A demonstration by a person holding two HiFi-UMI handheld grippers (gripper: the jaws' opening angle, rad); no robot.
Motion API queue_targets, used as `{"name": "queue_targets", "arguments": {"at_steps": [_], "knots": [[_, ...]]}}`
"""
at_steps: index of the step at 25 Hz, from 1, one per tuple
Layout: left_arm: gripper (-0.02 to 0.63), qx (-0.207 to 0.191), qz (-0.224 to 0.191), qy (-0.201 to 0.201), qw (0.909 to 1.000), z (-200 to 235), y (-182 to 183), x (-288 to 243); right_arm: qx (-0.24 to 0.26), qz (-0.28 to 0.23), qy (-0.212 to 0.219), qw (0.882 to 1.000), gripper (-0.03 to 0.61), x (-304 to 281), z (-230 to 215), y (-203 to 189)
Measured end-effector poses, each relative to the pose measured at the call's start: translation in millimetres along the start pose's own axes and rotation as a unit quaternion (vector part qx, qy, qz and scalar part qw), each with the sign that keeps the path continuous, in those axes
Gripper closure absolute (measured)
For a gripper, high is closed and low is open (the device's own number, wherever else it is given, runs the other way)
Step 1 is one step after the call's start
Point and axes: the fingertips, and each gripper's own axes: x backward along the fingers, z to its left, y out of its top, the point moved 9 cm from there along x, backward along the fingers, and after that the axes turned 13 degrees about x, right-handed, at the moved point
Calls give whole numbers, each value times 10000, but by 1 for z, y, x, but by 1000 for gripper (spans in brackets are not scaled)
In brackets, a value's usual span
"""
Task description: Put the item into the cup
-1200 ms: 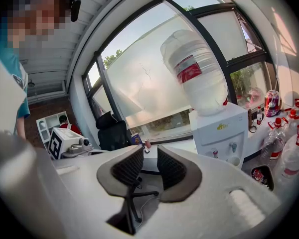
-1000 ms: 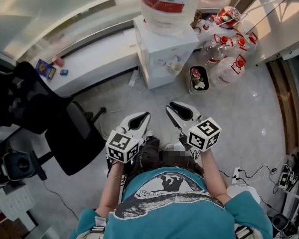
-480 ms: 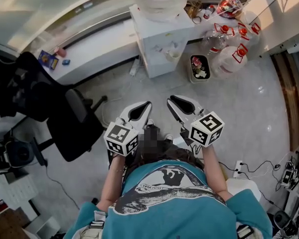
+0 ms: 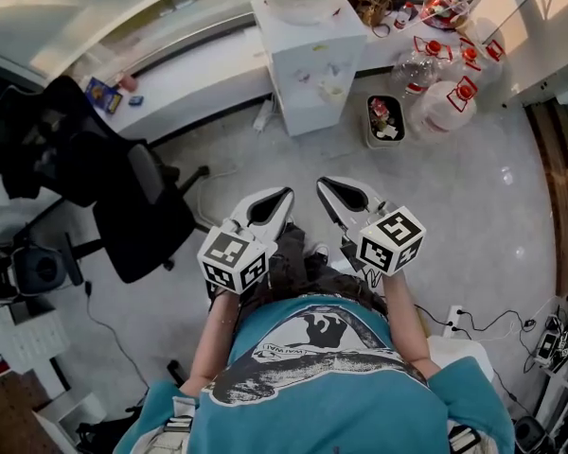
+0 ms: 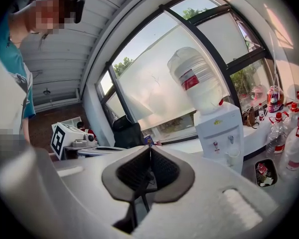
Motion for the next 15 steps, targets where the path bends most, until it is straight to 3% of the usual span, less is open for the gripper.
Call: {"name": "queue_targets", "arguments": {"at_steps": [15], "knots": [[595, -219, -150, 6, 9996, -50, -23, 8, 233, -69, 93, 9997, 578, 46, 13, -8]]}}
